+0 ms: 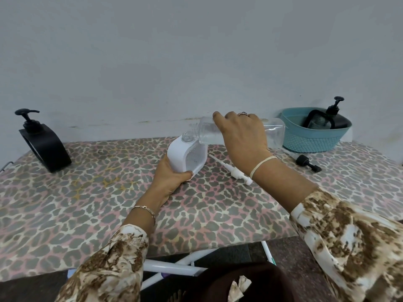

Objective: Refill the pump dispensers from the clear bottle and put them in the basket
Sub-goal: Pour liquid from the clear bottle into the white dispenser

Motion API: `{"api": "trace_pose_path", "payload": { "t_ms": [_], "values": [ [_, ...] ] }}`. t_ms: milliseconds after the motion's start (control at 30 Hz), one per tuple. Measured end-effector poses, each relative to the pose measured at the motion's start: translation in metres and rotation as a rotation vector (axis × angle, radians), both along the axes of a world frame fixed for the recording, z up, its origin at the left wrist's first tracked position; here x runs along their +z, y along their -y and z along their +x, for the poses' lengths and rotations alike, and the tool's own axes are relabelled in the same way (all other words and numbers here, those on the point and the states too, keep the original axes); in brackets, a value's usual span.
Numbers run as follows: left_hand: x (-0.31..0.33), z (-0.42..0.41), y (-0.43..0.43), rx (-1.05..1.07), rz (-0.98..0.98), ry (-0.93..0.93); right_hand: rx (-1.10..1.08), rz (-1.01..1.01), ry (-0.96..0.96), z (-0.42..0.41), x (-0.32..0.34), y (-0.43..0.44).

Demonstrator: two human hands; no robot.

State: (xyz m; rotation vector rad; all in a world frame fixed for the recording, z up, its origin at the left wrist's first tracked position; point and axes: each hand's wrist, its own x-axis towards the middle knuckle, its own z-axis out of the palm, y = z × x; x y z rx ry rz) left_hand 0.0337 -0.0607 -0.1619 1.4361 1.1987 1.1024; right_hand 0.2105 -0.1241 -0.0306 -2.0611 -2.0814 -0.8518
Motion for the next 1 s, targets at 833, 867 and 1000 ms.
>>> {"api": "trace_pose_path", "payload": {
  "t_ms": [833,867,1000],
  "values": [
    [0.0039,-0.0011,0.0031,-0.011,-0.021,0.029,-0.006,-0.011,0.013,-0.0018,0.0014,0.0007],
    [0.0038,-0.0014,0.0031,-0.009,-0.02,0.028,-0.005,-0.01,0.011,-0.002,0.0015,0.0007],
    [0.0045,-0.0011,0.0031,-0.005,-0.023,0.023,0.0,-0.006,0.004,-0.0019,0.0024,0.0009]
  ]
}}
